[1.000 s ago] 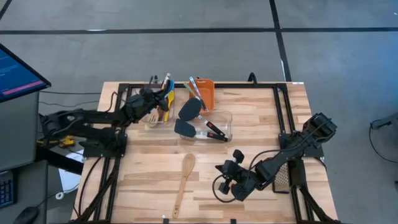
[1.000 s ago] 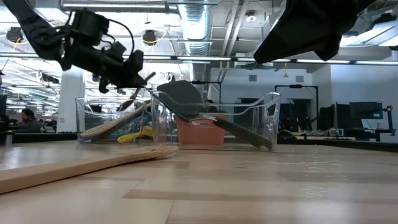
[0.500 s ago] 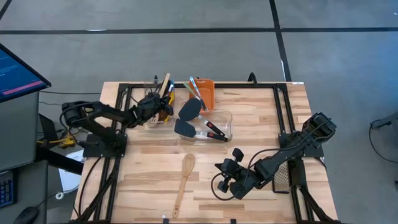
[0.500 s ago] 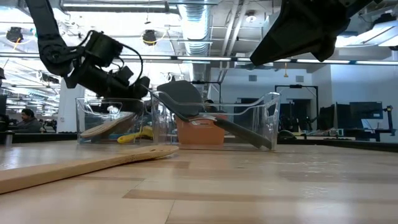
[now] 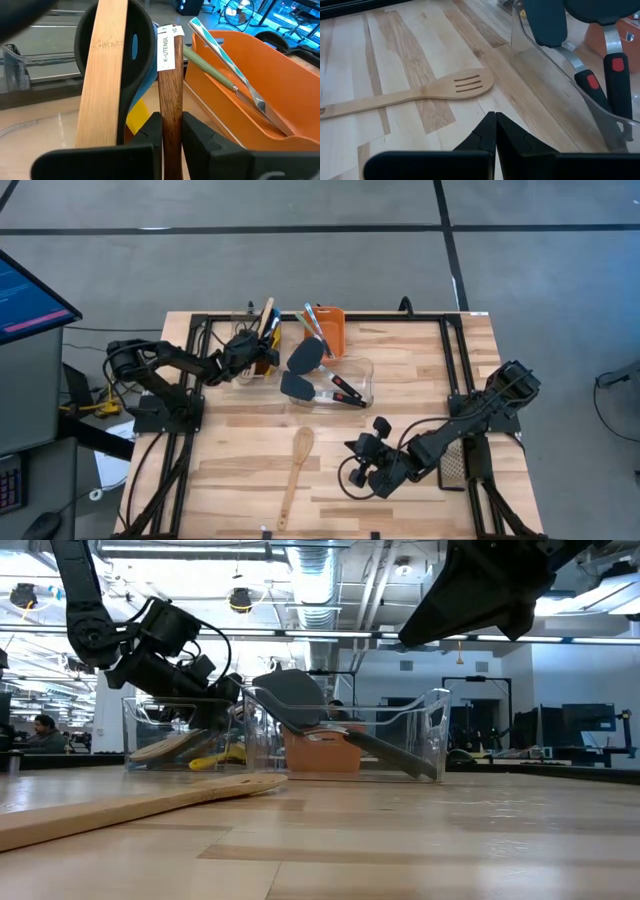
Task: Pick & Place Kitchen Items
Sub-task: Put the dark brown wooden spoon into the top transparent bin, then put the light brown wooden slotted spatula into the top transparent bin
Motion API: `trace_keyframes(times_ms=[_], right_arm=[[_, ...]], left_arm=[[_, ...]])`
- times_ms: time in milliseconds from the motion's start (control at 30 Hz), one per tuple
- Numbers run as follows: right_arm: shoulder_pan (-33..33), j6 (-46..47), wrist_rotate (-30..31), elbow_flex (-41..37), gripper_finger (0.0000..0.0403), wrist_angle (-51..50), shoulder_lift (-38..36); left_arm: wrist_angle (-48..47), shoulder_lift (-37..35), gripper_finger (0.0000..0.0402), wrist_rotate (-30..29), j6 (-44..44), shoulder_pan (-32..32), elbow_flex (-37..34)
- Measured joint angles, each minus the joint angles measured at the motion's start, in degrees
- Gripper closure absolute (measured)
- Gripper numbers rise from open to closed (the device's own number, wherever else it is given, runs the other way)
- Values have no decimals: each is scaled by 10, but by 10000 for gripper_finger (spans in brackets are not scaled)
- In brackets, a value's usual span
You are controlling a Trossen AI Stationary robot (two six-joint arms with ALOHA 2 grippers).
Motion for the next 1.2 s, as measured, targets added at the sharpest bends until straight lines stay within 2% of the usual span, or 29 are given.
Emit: trace_keyframes(times_ms=[533, 733, 867, 1200], right_arm=[[0, 0, -1, 0, 403, 0, 0], [3, 0, -3, 0, 403, 0, 0], [6, 0, -3, 0, 403, -1, 0], [6, 1, -4, 0, 403, -18, 0]], left_arm=[[-6, 0, 302, 1, -14, -1, 0], [13, -12, 292, 85, -61, -3, -2], [24, -46, 297, 119, -61, -10, -1], [25, -174, 307, 120, -18, -59, -1]])
